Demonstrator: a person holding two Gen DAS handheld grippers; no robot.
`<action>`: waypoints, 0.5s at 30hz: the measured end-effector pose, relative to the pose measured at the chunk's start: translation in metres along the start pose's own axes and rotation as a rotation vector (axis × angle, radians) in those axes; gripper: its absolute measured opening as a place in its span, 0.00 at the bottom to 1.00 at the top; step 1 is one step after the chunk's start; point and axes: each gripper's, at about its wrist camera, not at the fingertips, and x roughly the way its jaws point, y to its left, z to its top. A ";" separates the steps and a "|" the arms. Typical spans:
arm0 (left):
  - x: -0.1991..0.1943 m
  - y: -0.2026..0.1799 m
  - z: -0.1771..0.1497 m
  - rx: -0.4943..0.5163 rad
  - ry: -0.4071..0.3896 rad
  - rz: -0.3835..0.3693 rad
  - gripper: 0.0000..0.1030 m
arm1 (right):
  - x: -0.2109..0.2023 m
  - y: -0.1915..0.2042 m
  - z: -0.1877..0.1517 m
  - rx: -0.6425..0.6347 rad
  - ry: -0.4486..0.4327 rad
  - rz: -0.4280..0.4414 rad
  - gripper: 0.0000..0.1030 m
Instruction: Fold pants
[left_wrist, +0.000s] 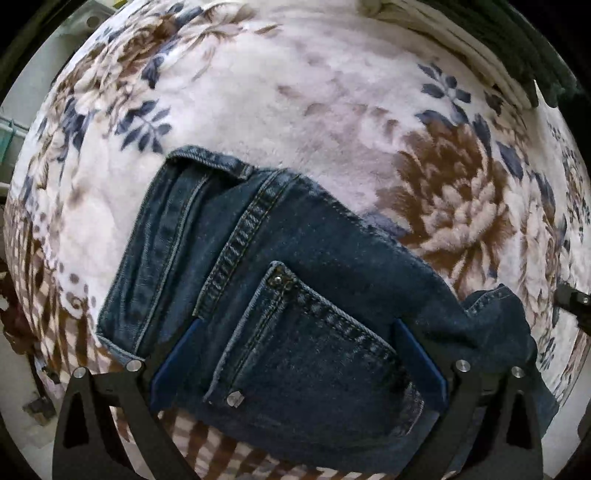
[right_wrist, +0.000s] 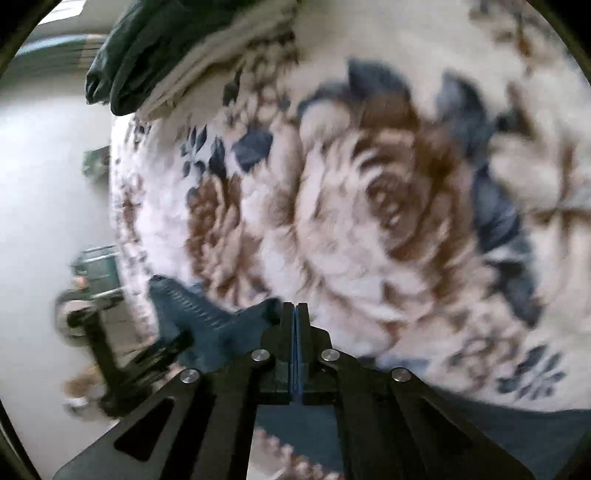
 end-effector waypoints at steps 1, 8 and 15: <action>-0.004 -0.002 0.000 0.004 -0.005 0.012 1.00 | 0.016 0.006 0.000 -0.003 0.060 0.011 0.41; -0.020 -0.016 0.008 0.067 -0.041 0.102 1.00 | 0.102 0.031 -0.003 -0.118 0.208 -0.066 0.34; -0.006 -0.010 0.008 0.052 -0.007 0.094 1.00 | 0.024 0.041 -0.014 -0.138 -0.133 -0.177 0.01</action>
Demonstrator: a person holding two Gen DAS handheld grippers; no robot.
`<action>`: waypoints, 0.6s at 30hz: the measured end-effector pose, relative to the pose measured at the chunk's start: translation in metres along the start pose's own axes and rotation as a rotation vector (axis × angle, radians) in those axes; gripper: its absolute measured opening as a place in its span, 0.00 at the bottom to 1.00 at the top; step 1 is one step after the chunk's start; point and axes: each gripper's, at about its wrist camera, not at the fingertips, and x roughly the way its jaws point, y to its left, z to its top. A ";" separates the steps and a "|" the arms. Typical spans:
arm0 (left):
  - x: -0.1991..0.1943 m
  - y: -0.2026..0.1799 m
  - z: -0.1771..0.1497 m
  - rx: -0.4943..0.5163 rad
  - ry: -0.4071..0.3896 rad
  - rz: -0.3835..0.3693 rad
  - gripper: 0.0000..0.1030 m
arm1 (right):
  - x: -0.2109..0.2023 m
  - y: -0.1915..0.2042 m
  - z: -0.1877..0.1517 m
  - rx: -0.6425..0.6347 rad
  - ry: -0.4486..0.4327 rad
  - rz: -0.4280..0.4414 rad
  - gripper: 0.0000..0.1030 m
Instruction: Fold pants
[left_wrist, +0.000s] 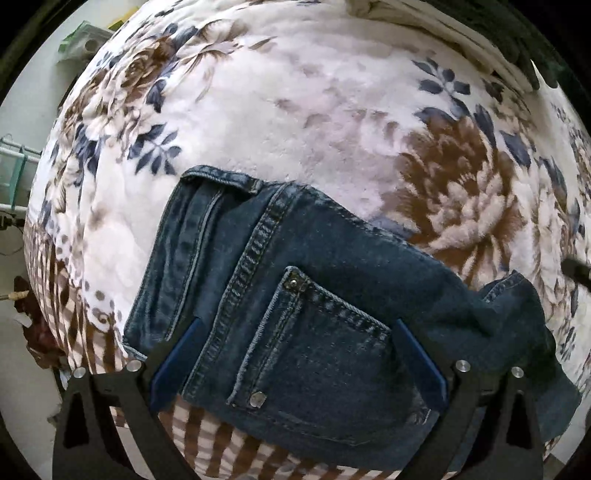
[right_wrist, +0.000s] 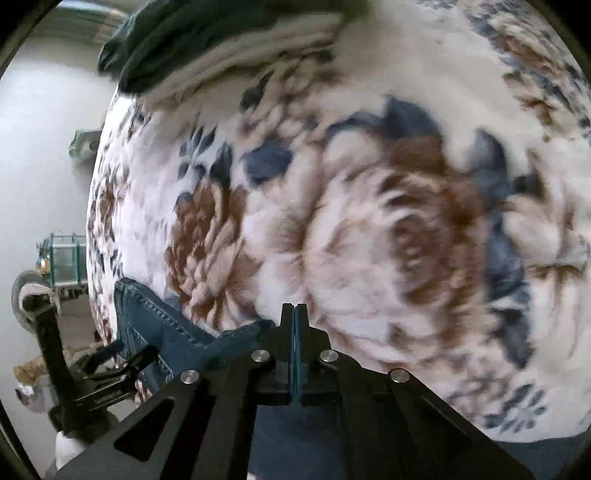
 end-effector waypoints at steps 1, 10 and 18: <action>0.000 0.000 0.000 -0.005 0.004 -0.003 1.00 | 0.004 -0.009 0.000 0.044 0.070 0.044 0.01; -0.006 0.004 -0.017 0.017 -0.008 -0.001 1.00 | 0.059 0.011 -0.019 0.005 0.282 0.166 0.70; 0.021 -0.002 -0.026 -0.009 0.012 0.003 1.00 | 0.067 0.026 -0.060 -0.124 0.397 0.235 0.64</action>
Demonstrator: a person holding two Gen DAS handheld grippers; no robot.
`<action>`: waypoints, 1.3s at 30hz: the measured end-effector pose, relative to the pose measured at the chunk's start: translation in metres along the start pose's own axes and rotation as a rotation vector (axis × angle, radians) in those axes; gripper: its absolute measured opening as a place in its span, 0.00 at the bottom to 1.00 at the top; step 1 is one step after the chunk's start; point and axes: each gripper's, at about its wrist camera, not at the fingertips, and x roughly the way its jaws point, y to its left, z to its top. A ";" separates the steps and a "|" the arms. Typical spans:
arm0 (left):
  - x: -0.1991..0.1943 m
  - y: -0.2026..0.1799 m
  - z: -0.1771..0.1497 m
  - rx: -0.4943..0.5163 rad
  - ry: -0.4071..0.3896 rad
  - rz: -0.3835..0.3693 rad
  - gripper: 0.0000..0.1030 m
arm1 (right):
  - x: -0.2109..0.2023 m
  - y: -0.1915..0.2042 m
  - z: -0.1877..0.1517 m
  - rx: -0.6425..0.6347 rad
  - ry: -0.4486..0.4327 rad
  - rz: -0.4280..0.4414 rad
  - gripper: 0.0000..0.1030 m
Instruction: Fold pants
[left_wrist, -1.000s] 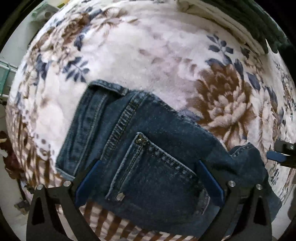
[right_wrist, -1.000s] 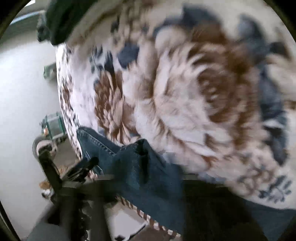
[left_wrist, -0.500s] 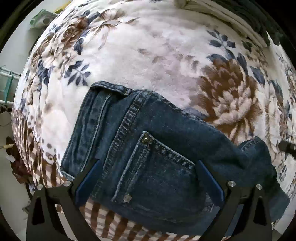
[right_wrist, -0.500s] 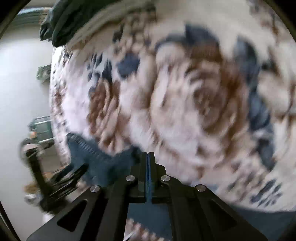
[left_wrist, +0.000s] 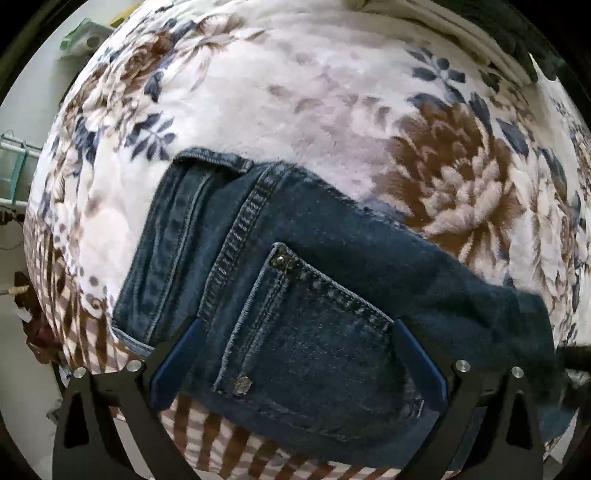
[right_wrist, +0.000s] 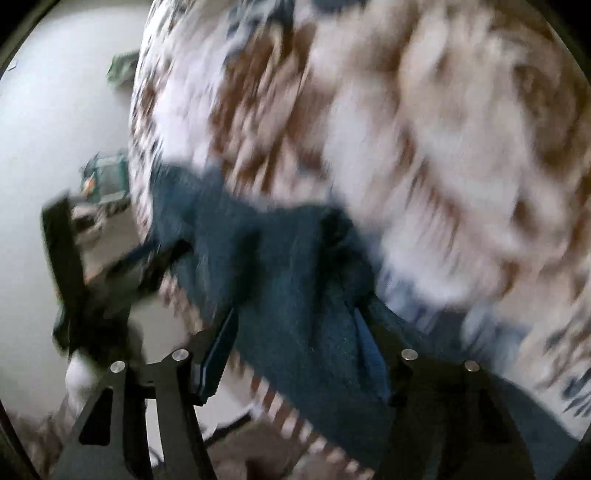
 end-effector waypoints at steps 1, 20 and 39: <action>0.002 0.000 -0.001 -0.002 0.003 -0.003 1.00 | 0.005 0.001 -0.005 -0.024 0.040 0.004 0.64; 0.053 0.045 -0.018 -0.024 0.043 -0.019 1.00 | 0.020 0.024 -0.022 -0.044 0.124 0.162 0.66; 0.088 0.046 -0.021 -0.015 0.041 -0.025 1.00 | 0.055 0.001 0.010 0.278 -0.059 0.274 0.19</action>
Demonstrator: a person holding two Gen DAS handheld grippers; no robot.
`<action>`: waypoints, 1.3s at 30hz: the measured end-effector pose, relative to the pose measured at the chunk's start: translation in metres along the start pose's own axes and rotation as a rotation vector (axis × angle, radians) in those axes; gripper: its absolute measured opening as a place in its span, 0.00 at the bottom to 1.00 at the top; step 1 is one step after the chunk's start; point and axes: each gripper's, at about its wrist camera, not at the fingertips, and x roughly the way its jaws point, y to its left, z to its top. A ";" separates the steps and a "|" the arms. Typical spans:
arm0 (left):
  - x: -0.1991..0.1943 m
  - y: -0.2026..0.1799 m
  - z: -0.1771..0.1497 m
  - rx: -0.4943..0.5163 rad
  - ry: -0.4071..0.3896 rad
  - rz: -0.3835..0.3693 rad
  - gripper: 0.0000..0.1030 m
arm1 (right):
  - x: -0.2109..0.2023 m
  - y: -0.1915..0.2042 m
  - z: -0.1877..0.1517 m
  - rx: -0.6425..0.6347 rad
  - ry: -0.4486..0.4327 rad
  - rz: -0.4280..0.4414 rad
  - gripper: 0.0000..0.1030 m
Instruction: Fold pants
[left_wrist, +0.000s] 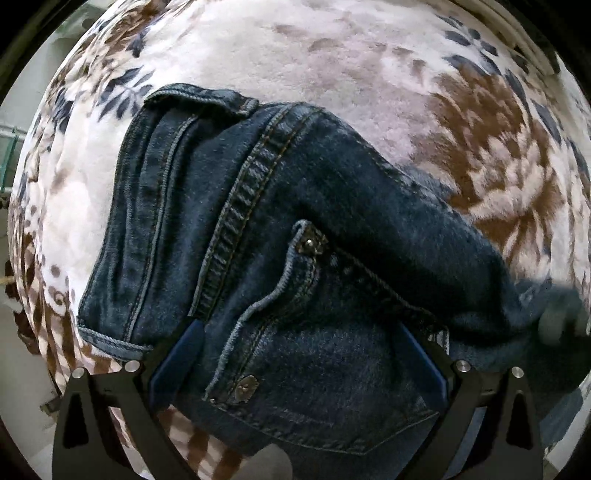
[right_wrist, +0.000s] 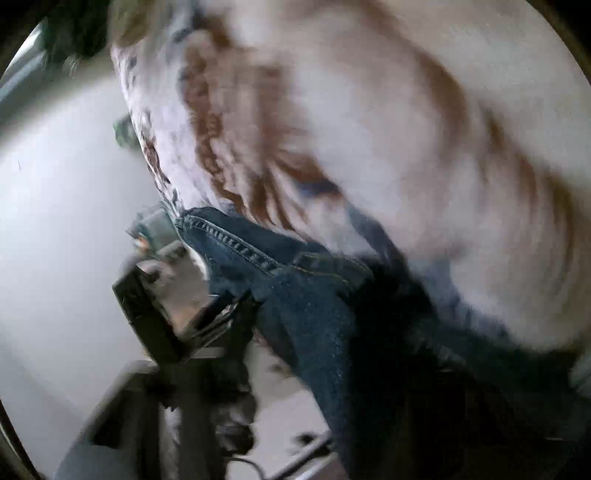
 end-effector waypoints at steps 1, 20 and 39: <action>0.001 0.000 -0.001 0.010 -0.002 -0.005 1.00 | -0.018 0.007 0.003 -0.014 -0.079 -0.001 0.18; 0.000 0.018 -0.002 -0.002 0.059 0.003 1.00 | -0.085 0.008 0.017 -0.266 -0.123 -0.575 0.31; -0.031 0.116 -0.017 -0.216 -0.051 0.130 1.00 | -0.090 -0.006 -0.007 0.044 -0.363 -0.159 0.57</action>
